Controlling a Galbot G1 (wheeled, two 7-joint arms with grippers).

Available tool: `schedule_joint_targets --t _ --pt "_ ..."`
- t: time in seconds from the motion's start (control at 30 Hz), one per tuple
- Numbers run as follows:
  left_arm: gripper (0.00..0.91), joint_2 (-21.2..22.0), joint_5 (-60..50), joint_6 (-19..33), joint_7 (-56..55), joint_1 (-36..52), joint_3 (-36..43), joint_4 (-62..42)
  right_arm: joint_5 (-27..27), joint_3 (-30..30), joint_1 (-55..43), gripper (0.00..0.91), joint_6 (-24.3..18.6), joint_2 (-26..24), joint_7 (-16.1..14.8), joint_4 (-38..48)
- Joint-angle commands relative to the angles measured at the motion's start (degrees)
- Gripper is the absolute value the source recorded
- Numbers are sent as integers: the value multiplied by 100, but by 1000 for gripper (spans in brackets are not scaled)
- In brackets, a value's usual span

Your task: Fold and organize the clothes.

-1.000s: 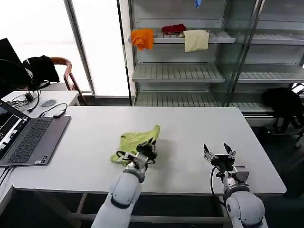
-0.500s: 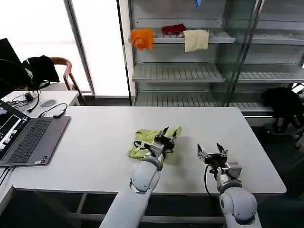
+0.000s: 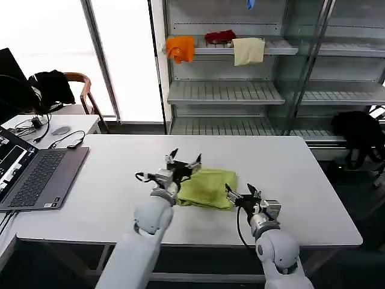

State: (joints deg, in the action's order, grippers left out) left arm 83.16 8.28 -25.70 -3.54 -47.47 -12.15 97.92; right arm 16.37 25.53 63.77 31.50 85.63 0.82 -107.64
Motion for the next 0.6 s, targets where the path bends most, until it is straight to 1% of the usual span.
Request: schedule_joint_targets --t 0.03,0.13,0.2,0.23,0.27,0.3,0.33,0.37,0.43,0.6 --pt "907 -1457 701 402 218 -617 -1439 -20 384 -249 -164 907 182 125 306 373" --pt "907 -1686 919 463 226 -715 -1685 -124 443 -211 -144 907 185 72 401 349" --pt "907 -1778 1010 468 227 -736 -1773 -153 472 -208 -128 907 189 41 389 335" --pt "907 -1814 1041 472 227 -737 -1794 -160 493 -225 -117 846 191 17 385 353" --pt "907 -1820 1049 473 226 -732 -1805 -167 507 -229 -115 645 192 15 376 359" --pt "907 -1813 1048 473 226 -728 -1804 -166 537 -236 -112 222 192 19 351 380" --pt "907 -1794 1043 473 226 -720 -1792 -160 564 -242 -108 60 193 33 302 393" --pt "907 -1771 1040 472 226 -717 -1778 -150 562 -250 -103 0 193 39 270 397" --pt "907 -1705 1020 469 223 -710 -1748 -145 618 -262 -91 0 194 37 224 386" --pt "907 -1587 962 470 221 -720 -1679 -152 743 -246 -90 0 193 -7 269 374"
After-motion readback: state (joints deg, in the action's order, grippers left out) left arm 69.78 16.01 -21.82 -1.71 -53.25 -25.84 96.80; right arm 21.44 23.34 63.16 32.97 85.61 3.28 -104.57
